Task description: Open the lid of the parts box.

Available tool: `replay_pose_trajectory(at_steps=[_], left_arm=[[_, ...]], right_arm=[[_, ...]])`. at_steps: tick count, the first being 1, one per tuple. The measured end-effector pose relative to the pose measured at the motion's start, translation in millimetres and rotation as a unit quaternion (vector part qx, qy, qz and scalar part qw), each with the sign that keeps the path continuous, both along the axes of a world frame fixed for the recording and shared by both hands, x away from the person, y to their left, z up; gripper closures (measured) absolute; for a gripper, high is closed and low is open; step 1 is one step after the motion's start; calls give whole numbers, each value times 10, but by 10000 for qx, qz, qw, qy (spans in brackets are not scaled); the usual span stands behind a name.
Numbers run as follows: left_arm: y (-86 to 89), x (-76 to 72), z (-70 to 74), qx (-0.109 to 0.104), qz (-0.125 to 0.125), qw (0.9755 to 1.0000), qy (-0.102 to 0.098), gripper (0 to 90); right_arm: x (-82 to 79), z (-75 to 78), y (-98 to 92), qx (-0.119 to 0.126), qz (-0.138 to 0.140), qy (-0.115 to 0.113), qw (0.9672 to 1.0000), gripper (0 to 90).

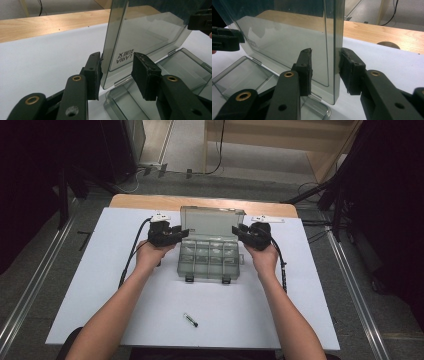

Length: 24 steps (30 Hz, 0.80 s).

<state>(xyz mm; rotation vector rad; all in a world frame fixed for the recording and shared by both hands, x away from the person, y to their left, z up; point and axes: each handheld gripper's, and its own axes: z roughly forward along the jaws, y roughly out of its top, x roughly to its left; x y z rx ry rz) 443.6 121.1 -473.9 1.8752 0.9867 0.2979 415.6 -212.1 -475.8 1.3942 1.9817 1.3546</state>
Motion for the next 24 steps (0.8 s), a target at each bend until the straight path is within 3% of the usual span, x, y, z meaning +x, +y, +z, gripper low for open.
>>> replay_pose_trajectory(at_steps=[10,24], left_arm=[[-26,30,-89,53,96,9998,167,583],[-43,49,-151,95,161,9995,254,583]], right_arm=[[61,-132,25,43,-84,259,9996,640],[124,-211,61,78,-203,241,9995,644]])
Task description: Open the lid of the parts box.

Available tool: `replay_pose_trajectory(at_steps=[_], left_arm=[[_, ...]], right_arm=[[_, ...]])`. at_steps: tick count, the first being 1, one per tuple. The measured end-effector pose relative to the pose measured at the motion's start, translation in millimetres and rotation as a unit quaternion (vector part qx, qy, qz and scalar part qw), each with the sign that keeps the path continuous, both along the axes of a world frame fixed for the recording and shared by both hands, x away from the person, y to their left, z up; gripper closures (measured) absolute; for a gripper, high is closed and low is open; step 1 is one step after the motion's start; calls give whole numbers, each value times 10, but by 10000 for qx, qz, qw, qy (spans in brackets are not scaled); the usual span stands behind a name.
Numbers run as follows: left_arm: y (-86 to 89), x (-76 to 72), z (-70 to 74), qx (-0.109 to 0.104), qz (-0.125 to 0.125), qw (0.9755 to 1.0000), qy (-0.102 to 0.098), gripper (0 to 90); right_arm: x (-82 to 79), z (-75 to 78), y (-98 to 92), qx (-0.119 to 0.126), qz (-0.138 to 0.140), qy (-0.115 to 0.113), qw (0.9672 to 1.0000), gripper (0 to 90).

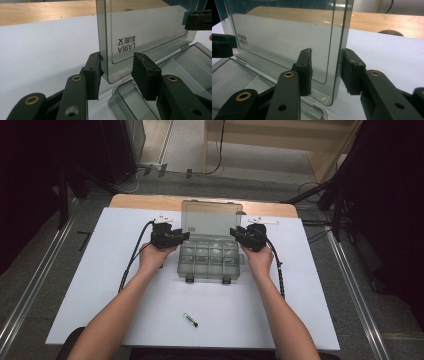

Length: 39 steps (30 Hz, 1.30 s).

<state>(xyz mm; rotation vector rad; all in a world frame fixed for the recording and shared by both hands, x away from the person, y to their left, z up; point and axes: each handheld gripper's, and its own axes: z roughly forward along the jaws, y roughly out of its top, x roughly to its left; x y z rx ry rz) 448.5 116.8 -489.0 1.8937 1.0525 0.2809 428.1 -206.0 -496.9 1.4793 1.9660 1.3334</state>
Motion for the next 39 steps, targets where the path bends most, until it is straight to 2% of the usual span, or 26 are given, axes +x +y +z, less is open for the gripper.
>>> replay_pose_trajectory(at_steps=[10,12,16,23,29,35,37,39], left_arm=[[-1,17,-35,4,23,10000,71,581],[-8,25,-46,-77,88,9998,132,581],[-27,34,-69,-79,162,9996,200,569],[-10,51,-88,-227,177,9990,335,560],[-11,51,-101,-221,211,9991,299,537],[-9,64,-120,-266,243,9988,322,526],[-7,71,-133,-322,254,9986,341,520],[-7,70,-136,-334,255,9986,333,520]], right_arm=[[41,-41,11,61,-31,80,9999,613],[47,-55,12,110,-58,104,9999,606],[62,-89,14,234,-111,177,9995,589],[78,-129,19,269,-129,249,9992,568],[84,-152,30,163,-112,296,9994,539],[97,-196,24,222,-108,463,9986,513],[103,-207,11,323,-109,560,9979,516],[106,-208,6,333,-101,566,9978,518]])
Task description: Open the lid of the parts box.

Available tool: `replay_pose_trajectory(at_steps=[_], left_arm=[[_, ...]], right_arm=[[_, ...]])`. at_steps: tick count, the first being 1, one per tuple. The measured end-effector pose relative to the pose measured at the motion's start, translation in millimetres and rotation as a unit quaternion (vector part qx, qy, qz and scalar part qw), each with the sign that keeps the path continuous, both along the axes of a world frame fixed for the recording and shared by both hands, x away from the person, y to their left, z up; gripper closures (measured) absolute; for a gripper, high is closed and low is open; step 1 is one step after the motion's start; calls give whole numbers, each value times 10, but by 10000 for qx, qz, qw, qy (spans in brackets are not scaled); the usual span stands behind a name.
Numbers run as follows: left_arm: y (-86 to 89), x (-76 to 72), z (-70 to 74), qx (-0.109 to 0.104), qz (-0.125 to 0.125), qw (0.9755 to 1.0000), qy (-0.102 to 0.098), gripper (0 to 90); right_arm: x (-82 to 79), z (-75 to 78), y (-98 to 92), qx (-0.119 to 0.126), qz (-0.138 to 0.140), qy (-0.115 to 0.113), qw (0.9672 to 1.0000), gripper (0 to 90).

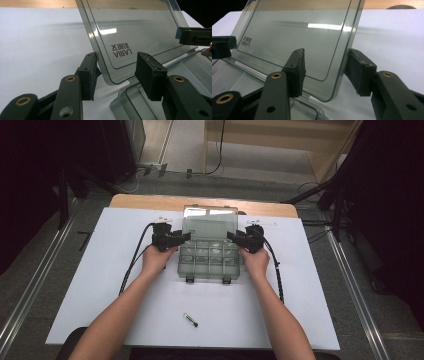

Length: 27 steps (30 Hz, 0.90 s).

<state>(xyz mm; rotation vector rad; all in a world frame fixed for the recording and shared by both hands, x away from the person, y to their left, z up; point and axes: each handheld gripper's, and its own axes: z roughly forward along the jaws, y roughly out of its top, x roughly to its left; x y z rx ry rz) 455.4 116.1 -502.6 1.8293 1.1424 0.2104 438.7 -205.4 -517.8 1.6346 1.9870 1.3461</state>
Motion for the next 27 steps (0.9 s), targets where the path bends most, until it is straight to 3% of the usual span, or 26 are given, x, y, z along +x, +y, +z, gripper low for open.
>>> replay_pose_trajectory(at_steps=[11,16,19,27], left_arm=[[21,20,-40,-137,-1,9999,33,482],[20,22,-38,-100,31,9999,19,456],[37,30,-42,-279,-22,9995,168,429],[71,1,21,-152,-138,9997,125,365]], right_arm=[[1,2,3,-13,-31,43,10000,499],[4,-1,-1,22,-32,68,10000,498],[0,5,2,-23,-33,80,10000,486],[-23,30,18,-265,68,102,9996,386]])
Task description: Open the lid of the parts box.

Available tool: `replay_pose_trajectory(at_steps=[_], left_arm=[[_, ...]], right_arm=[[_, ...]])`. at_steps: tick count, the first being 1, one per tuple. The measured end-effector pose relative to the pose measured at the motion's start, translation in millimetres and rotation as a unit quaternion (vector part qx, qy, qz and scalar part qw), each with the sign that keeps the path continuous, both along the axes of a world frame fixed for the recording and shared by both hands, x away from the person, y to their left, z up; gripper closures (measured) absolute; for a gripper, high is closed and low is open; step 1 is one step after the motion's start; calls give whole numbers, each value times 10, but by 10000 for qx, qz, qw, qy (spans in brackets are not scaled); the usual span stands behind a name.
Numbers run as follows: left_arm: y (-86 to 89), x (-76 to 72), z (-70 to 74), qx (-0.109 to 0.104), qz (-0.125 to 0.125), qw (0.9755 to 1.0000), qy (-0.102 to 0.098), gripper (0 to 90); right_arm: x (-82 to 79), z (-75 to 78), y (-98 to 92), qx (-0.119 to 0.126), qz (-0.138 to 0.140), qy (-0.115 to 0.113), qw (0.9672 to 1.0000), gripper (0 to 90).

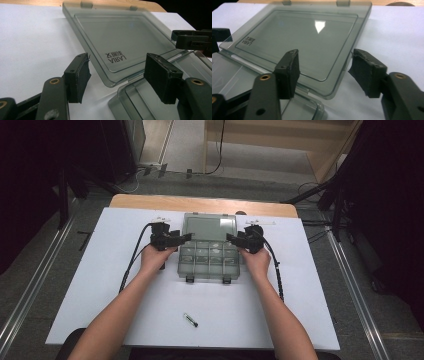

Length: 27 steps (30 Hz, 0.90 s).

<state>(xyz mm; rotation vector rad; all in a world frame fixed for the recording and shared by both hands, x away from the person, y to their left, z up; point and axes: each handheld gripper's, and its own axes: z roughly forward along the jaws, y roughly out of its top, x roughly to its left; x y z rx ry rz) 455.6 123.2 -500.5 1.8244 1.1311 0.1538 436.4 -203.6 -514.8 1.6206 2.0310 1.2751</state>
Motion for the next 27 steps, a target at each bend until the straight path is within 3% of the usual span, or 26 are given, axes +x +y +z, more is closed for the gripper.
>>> replay_pose_trajectory(at_steps=[3,6,11,17,20,27], left_arm=[[8,-24,25,165,-32,9999,-22,364],[29,-47,55,194,-52,9998,-18,363],[88,-79,104,127,-110,9999,0,329],[147,-111,161,38,-216,9997,79,329],[161,-135,186,65,-284,9995,102,328],[230,-181,274,-6,-453,9988,177,328]], right_arm=[[-26,42,2,-147,70,-20,9999,347],[-60,104,0,-254,187,-49,9995,326],[-122,216,-14,-104,468,-91,9988,281],[-218,331,17,-84,833,93,9964,279],[-270,385,18,75,1010,199,9947,277],[-397,511,46,180,1178,97,9928,279]])
